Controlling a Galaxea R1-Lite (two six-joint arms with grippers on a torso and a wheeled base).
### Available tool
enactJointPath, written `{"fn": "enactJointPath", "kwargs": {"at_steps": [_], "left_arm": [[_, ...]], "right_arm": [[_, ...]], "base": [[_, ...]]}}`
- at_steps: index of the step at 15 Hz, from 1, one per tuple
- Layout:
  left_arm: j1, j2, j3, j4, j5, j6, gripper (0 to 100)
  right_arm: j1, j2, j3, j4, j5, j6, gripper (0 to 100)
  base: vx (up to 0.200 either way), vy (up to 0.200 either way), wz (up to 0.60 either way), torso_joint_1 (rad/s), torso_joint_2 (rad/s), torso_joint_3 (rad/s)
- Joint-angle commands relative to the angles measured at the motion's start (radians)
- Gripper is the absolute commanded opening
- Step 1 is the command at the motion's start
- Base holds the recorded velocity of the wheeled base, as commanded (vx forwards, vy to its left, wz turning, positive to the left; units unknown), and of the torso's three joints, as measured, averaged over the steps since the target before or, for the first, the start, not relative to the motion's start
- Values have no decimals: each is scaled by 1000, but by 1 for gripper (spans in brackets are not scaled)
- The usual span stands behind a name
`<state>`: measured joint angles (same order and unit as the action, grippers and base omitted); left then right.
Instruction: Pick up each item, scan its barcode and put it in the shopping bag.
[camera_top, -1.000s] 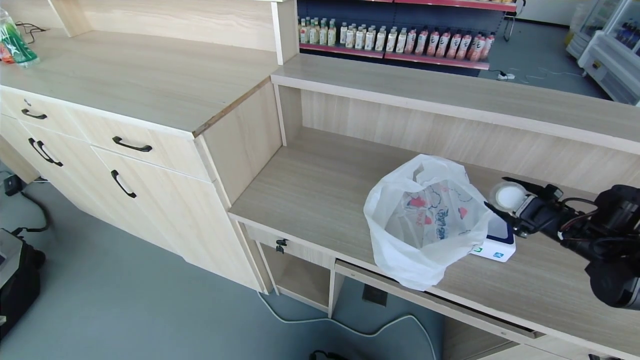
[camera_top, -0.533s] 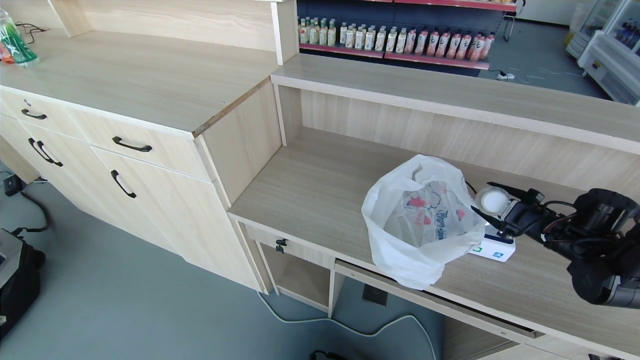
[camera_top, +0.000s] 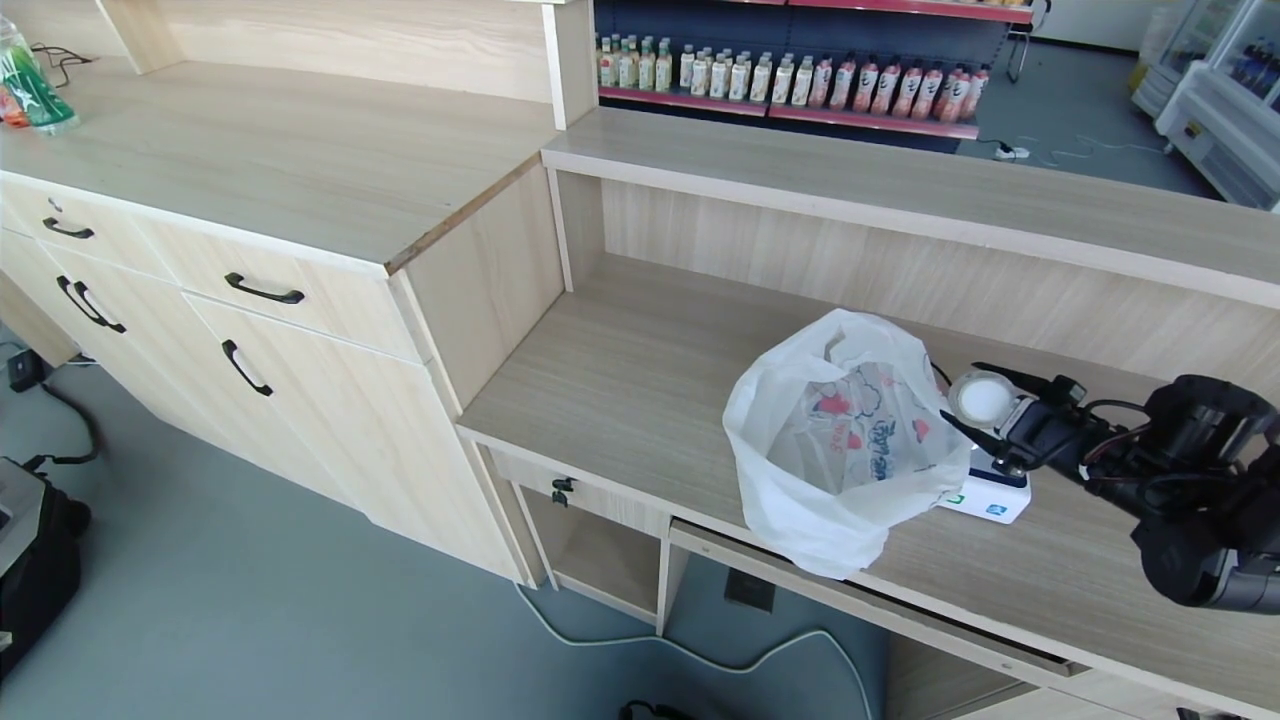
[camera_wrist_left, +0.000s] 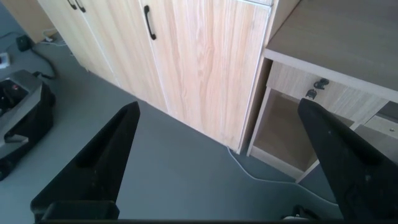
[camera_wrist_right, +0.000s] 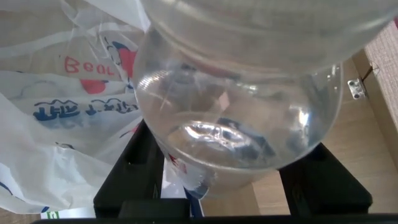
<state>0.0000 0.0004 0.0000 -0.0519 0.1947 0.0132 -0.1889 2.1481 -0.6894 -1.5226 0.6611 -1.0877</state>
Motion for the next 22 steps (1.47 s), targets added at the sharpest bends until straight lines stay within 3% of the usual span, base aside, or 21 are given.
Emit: {"fn": "enactJointPath", "kwargs": {"at_steps": [1,2,3,8,11,16,19,22], "left_arm": [[0,0,0,0,0,-1,100],[0,0,0,0,0,1,100],[0,0,0,0,0,1,100],[0,0,0,0,0,1,100],[0,0,0,0,0,1,100],[0,0,0,0,0,1,100],[0,0,0,0,0,1,100],[0,0,0,0,0,1,100]], "right_arm": [[-1,-34,-7,2,-1,11,0],[2,-148,-9,42,-11,147,0],[-4,-289,-6,165,-54,249,0],[-96,-744,22,749,-321,479,0],[-115,-912,192,782,-333,500,0],[-95,-921,198,785,-325,508,0],[-14,-907,182,780,-380,538,0],[118,-817,111,774,-403,726,0]], "base": [[0,0,0,0,0,0],[0,0,0,0,0,0],[0,0,0,0,0,0],[0,0,0,0,0,0],[0,0,0,0,0,0],[0,0,0,0,0,0],[0,0,600,2,2,4],[0,0,200,-1,1,2]]}}
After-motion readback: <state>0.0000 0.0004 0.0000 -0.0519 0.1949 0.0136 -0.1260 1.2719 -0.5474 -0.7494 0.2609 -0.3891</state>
